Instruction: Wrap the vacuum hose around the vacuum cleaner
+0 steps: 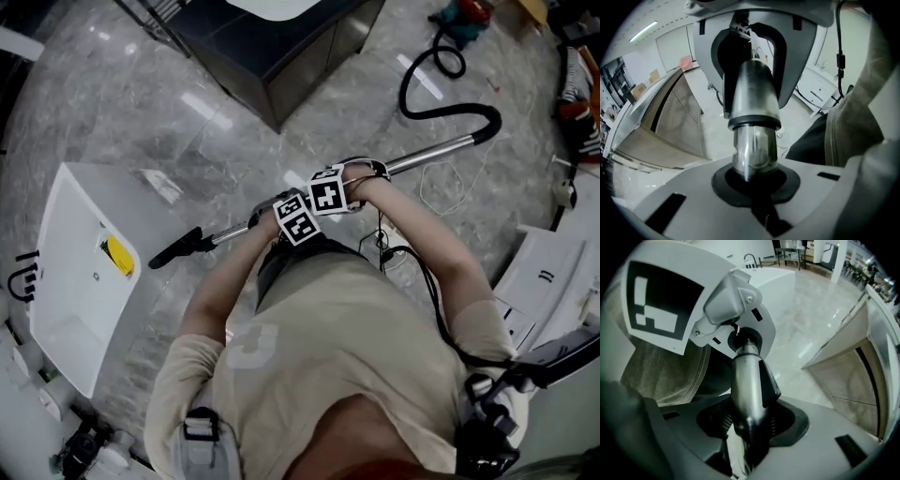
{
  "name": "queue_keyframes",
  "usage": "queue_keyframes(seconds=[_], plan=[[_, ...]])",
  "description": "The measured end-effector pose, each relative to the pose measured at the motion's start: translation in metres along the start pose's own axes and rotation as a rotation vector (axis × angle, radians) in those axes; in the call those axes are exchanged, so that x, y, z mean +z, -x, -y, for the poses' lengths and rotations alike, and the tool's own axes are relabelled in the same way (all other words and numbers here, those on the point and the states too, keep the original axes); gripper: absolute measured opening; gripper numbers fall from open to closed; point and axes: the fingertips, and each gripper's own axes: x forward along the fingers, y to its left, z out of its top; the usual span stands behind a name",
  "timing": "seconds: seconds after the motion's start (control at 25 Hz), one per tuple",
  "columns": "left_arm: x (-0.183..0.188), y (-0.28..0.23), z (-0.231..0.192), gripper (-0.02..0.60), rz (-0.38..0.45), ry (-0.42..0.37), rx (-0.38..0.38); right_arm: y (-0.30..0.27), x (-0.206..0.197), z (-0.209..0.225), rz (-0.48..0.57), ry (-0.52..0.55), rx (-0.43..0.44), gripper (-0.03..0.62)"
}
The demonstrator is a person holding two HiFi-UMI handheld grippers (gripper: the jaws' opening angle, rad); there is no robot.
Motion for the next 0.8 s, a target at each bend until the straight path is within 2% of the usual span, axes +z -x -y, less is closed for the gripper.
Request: queue_keyframes(seconds=[0.12, 0.24, 0.36, 0.48, 0.56, 0.68, 0.72, 0.8], plan=[[0.007, 0.001, -0.017, 0.026, -0.006, 0.023, -0.077, 0.015, 0.0, 0.029, 0.1, -0.02, -0.099, 0.212], [0.016, -0.002, -0.031, 0.026, 0.002, 0.047, -0.152, 0.028, -0.006, 0.06, 0.15, -0.07, -0.206, 0.289], [0.028, -0.003, -0.047, 0.026, 0.032, 0.054, -0.178, 0.046, -0.016, 0.084, 0.175, -0.104, -0.324, 0.356], [0.039, -0.006, -0.06, 0.026, 0.055, 0.051, -0.169, 0.075, -0.027, 0.096, 0.263, -0.164, -0.459, 0.371], [0.042, -0.012, -0.068, 0.026, 0.06, 0.048, -0.16, 0.108, -0.044, 0.102, 0.395, -0.283, -0.533, 0.371], [0.049, -0.019, -0.073, 0.026, 0.046, 0.047, -0.16, 0.158, -0.092, 0.106, 0.65, -0.548, -0.596, 0.371], [0.054, -0.021, -0.073, 0.026, 0.039, 0.046, -0.156, 0.166, -0.112, 0.104, 0.738, -0.648, -0.584, 0.37], [0.067, -0.026, -0.074, 0.026, 0.024, 0.044, -0.141, 0.165, -0.15, 0.097, 0.908, -0.846, -0.49, 0.37]])
